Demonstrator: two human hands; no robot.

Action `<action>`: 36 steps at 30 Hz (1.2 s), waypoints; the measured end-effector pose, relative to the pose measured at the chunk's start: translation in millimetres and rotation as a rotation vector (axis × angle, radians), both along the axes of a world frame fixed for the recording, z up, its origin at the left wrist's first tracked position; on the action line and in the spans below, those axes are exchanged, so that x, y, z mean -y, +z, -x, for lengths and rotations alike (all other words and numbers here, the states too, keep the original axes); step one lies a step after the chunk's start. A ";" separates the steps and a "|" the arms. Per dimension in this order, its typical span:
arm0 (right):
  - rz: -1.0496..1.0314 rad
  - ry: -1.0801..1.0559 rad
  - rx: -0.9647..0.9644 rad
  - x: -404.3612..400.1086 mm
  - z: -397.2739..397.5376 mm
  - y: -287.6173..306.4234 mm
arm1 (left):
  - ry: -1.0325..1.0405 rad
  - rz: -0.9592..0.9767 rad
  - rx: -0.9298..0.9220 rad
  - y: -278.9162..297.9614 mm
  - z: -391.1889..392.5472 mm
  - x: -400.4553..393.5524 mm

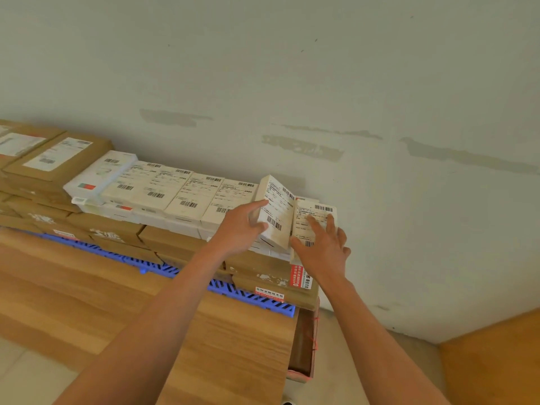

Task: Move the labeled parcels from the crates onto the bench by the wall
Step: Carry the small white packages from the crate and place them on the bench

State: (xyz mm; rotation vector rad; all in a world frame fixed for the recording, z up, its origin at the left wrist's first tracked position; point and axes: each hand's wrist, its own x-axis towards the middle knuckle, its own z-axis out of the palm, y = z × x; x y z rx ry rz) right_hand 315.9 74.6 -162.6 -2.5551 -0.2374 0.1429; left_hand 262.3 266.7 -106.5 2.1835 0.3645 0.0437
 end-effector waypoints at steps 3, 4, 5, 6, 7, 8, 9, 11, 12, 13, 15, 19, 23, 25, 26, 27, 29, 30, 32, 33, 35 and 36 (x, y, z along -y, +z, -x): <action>0.008 -0.021 -0.011 -5.6 -3.9 -2.2 | -0.036 -0.091 -0.004 -3.2 -6.2 -5.1; 0.013 -0.027 -0.008 -7.7 -5.6 -2.7 | -0.053 -0.156 -0.001 -4.5 -8.1 -7.4; 0.018 -0.034 -0.004 -9.9 -7.4 -2.8 | -0.070 -0.234 0.005 -6.1 -9.4 -10.1; 0.020 -0.041 -0.001 -11.8 -9.1 -2.9 | -0.082 -0.312 0.009 -7.5 -10.1 -12.1; 0.020 -0.048 0.001 -13.9 -11.3 -2.7 | -0.087 -0.381 0.014 -9.5 -11.2 -14.0; 0.020 -0.054 0.002 -16.1 -12.9 -2.8 | -0.090 -0.440 0.013 -11.5 -12.2 -15.4; 0.022 -0.057 0.002 -18.5 -14.3 -2.8 | -0.091 -0.493 0.007 -13.1 -13.3 -16.7; 0.029 -0.060 0.005 -23.4 -15.9 -3.2 | -0.085 -0.581 0.000 -17.9 -15.5 -19.7; 0.035 -0.061 0.008 -25.8 -16.8 -3.3 | -0.083 -0.608 0.001 -21.4 -16.7 -21.6; 0.044 -0.065 0.010 -27.9 -17.6 -3.5 | -0.080 -0.616 0.004 -25.1 -17.7 -23.4; 0.065 -0.073 0.012 -30.4 -20.0 -4.2 | -0.077 -0.615 0.015 -32.4 -19.4 -26.7; 0.104 -0.074 0.014 -32.2 -26.4 -6.0 | -0.120 -0.665 -0.020 -42.4 -23.5 -32.4; 0.141 -0.059 0.025 -36.1 -33.6 -6.2 | -0.144 -0.675 -0.031 -49.3 -26.3 -38.6; 0.162 -0.038 0.026 -38.7 -35.7 -7.3 | -0.145 -0.677 -0.032 -51.0 -26.8 -40.8; 0.173 -0.029 0.022 -39.5 -36.4 -8.0 | -0.145 -0.683 -0.033 -51.8 -26.9 -41.8; 0.184 -0.023 0.016 -39.9 -36.8 -8.6 | -0.147 -0.692 -0.032 -52.7 -26.6 -42.7; 0.214 -0.009 0.020 -40.7 -38.6 -8.9 | -0.148 -0.706 -0.021 -54.2 -26.2 -44.7; 0.234 0.001 0.027 -41.4 -39.6 -8.6 | -0.149 -0.707 -0.012 -55.0 -25.7 -45.7; 0.278 0.018 0.040 -43.6 -41.7 -7.5 | -0.155 -0.701 0.006 -56.2 -25.0 -48.1; 0.302 0.022 0.048 -44.5 -41.3 -7.2 | -0.163 -0.699 0.012 -56.1 -24.6 -49.0; 0.344 0.028 0.063 -45.9 -39.1 -7.8 | -0.181 -0.693 0.021 -56.0 -25.0 -50.6; 0.356 0.028 0.067 -46.1 -38.1 -8.1 | -0.190 -0.689 0.026 -55.2 -25.6 -51.4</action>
